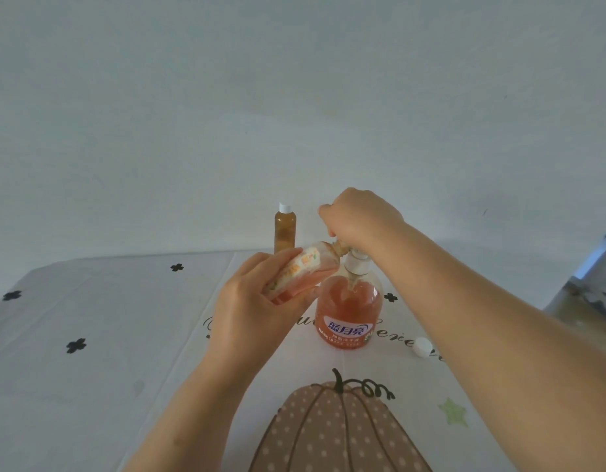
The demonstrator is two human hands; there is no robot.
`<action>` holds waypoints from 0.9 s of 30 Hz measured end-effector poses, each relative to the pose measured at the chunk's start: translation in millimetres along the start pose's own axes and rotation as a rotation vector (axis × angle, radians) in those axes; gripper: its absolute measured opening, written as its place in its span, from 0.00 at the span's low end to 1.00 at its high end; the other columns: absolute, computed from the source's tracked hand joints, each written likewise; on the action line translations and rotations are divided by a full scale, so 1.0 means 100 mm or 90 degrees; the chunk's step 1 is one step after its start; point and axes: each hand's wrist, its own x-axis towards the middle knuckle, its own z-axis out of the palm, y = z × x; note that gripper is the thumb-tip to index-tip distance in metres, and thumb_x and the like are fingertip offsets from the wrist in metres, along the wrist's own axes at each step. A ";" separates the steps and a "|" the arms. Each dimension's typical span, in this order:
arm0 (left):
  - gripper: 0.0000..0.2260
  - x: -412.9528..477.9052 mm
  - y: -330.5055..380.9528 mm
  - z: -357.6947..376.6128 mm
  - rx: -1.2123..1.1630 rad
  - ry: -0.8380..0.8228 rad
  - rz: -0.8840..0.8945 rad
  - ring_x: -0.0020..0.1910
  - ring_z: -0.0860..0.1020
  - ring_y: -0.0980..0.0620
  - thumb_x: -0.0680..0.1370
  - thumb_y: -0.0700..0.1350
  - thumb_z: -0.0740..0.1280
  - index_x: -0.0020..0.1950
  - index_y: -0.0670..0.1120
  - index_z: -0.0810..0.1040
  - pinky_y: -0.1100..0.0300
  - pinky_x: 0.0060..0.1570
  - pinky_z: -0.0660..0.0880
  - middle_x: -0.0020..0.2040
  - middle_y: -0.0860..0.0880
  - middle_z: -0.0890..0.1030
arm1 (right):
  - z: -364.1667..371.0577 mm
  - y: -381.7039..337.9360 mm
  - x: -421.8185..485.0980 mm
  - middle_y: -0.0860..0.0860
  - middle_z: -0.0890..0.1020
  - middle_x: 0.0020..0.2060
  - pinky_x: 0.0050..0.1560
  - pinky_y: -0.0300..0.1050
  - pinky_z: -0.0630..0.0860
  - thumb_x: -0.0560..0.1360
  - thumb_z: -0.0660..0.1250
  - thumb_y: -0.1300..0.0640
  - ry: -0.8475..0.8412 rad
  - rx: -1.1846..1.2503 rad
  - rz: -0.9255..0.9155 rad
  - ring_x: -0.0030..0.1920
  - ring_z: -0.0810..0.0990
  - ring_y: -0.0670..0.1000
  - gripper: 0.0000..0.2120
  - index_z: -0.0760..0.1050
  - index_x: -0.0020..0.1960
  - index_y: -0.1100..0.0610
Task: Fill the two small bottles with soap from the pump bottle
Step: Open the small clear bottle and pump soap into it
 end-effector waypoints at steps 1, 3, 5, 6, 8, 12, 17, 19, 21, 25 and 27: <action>0.20 0.00 -0.01 0.00 0.000 -0.004 -0.005 0.42 0.79 0.58 0.67 0.52 0.77 0.59 0.54 0.82 0.70 0.39 0.73 0.44 0.57 0.80 | 0.02 0.01 0.01 0.52 0.85 0.41 0.36 0.43 0.68 0.78 0.58 0.56 -0.005 0.002 0.009 0.38 0.79 0.54 0.12 0.80 0.46 0.57; 0.20 0.00 -0.03 0.01 -0.002 -0.013 -0.019 0.43 0.79 0.59 0.68 0.48 0.79 0.59 0.54 0.82 0.69 0.39 0.73 0.44 0.58 0.80 | 0.07 0.02 0.03 0.52 0.85 0.42 0.37 0.43 0.69 0.77 0.59 0.56 -0.019 0.013 0.023 0.38 0.79 0.54 0.13 0.82 0.49 0.57; 0.21 0.00 -0.02 0.01 -0.003 -0.020 -0.018 0.43 0.79 0.59 0.68 0.47 0.79 0.59 0.54 0.82 0.69 0.40 0.74 0.45 0.58 0.80 | 0.08 0.04 0.02 0.52 0.85 0.42 0.38 0.43 0.70 0.77 0.59 0.56 -0.024 0.019 0.029 0.38 0.79 0.54 0.13 0.82 0.50 0.57; 0.20 0.00 -0.02 0.01 -0.001 -0.020 -0.018 0.43 0.79 0.60 0.68 0.48 0.79 0.59 0.54 0.82 0.69 0.40 0.74 0.45 0.58 0.80 | 0.08 0.04 0.02 0.52 0.85 0.42 0.38 0.43 0.70 0.77 0.59 0.56 -0.025 0.021 0.029 0.38 0.79 0.54 0.13 0.83 0.50 0.57; 0.20 0.00 -0.02 0.01 -0.005 -0.020 -0.020 0.42 0.79 0.59 0.68 0.48 0.78 0.59 0.54 0.82 0.68 0.39 0.74 0.44 0.58 0.79 | 0.08 0.05 0.00 0.52 0.85 0.42 0.38 0.43 0.70 0.77 0.59 0.56 -0.021 0.025 0.028 0.38 0.79 0.54 0.13 0.83 0.50 0.57; 0.21 -0.02 -0.01 0.01 -0.006 -0.013 -0.022 0.43 0.79 0.59 0.67 0.51 0.78 0.59 0.54 0.82 0.69 0.39 0.73 0.44 0.58 0.79 | 0.08 0.05 -0.03 0.52 0.85 0.43 0.38 0.43 0.70 0.77 0.59 0.56 -0.013 0.028 0.026 0.37 0.78 0.53 0.14 0.83 0.50 0.58; 0.20 -0.01 0.00 0.02 -0.009 -0.004 -0.004 0.43 0.79 0.57 0.68 0.50 0.78 0.59 0.53 0.82 0.68 0.39 0.73 0.45 0.57 0.80 | 0.01 0.03 -0.02 0.52 0.86 0.44 0.37 0.42 0.69 0.77 0.59 0.57 0.007 0.022 0.007 0.37 0.78 0.53 0.13 0.82 0.48 0.58; 0.21 -0.01 0.02 0.02 -0.015 -0.004 0.000 0.42 0.78 0.58 0.68 0.50 0.77 0.60 0.52 0.82 0.71 0.39 0.71 0.45 0.57 0.79 | -0.03 0.02 -0.02 0.51 0.84 0.42 0.35 0.41 0.67 0.77 0.59 0.56 0.015 -0.002 -0.005 0.34 0.76 0.52 0.12 0.81 0.47 0.57; 0.22 -0.01 0.04 0.02 -0.030 -0.004 0.002 0.41 0.78 0.59 0.68 0.53 0.76 0.61 0.51 0.82 0.71 0.39 0.71 0.45 0.58 0.79 | -0.07 0.01 -0.02 0.50 0.82 0.39 0.34 0.41 0.67 0.78 0.59 0.56 0.016 -0.027 -0.011 0.33 0.75 0.51 0.11 0.80 0.47 0.56; 0.26 -0.01 0.06 0.02 -0.042 -0.002 0.006 0.41 0.78 0.59 0.66 0.61 0.72 0.61 0.51 0.82 0.71 0.38 0.70 0.45 0.58 0.79 | -0.05 0.01 0.00 0.51 0.85 0.43 0.36 0.41 0.69 0.77 0.60 0.58 0.010 -0.021 -0.013 0.35 0.77 0.52 0.11 0.81 0.48 0.57; 0.25 -0.01 0.05 0.02 -0.046 -0.002 0.003 0.42 0.78 0.59 0.67 0.59 0.72 0.61 0.51 0.82 0.72 0.38 0.70 0.45 0.58 0.79 | -0.04 0.01 0.01 0.52 0.85 0.44 0.36 0.41 0.70 0.77 0.60 0.58 0.008 -0.005 -0.015 0.34 0.77 0.53 0.11 0.81 0.48 0.58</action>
